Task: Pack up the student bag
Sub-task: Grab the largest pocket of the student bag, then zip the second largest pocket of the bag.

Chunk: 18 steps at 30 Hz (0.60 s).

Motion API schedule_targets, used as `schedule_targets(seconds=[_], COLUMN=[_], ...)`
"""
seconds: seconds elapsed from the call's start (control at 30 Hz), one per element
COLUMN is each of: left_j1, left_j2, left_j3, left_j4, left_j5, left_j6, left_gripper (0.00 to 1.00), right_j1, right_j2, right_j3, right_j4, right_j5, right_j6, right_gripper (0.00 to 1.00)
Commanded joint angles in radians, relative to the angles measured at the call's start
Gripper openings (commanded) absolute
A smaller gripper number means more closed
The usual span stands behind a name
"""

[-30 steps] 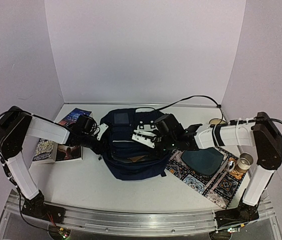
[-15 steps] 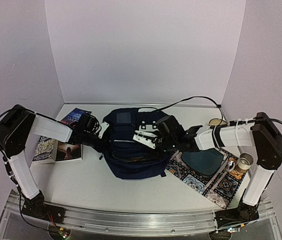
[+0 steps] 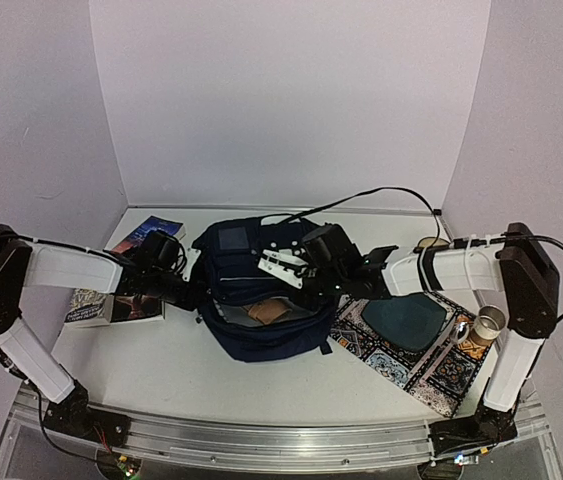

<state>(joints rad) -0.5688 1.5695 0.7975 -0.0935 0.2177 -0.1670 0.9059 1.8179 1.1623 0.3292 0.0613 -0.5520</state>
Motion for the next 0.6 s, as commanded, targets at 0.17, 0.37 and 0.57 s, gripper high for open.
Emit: schedule_targets(seconds=[0.17, 0.37, 0.57], left_j1=[-0.060, -0.178, -0.250], left_j2=[-0.135, -0.144, -0.102], left_j3=[0.023, 0.072, 0.099], left_j4=[-0.122, -0.120, 0.122], left_j5=[0.245, 0.264, 0.345], left_j6=[-0.220, -0.311, -0.482], left_gripper=[0.00, 0.00, 0.00], right_j1=[-0.012, -0.009, 0.033], right_j2=[0.137, 0.189, 0.193], right_j3=[0.156, 0.233, 0.265], right_j4=[0.031, 0.024, 0.024], right_j5=[0.171, 0.169, 0.097], right_j6=[0.040, 0.060, 0.089], right_gripper=[0.00, 0.00, 0.00])
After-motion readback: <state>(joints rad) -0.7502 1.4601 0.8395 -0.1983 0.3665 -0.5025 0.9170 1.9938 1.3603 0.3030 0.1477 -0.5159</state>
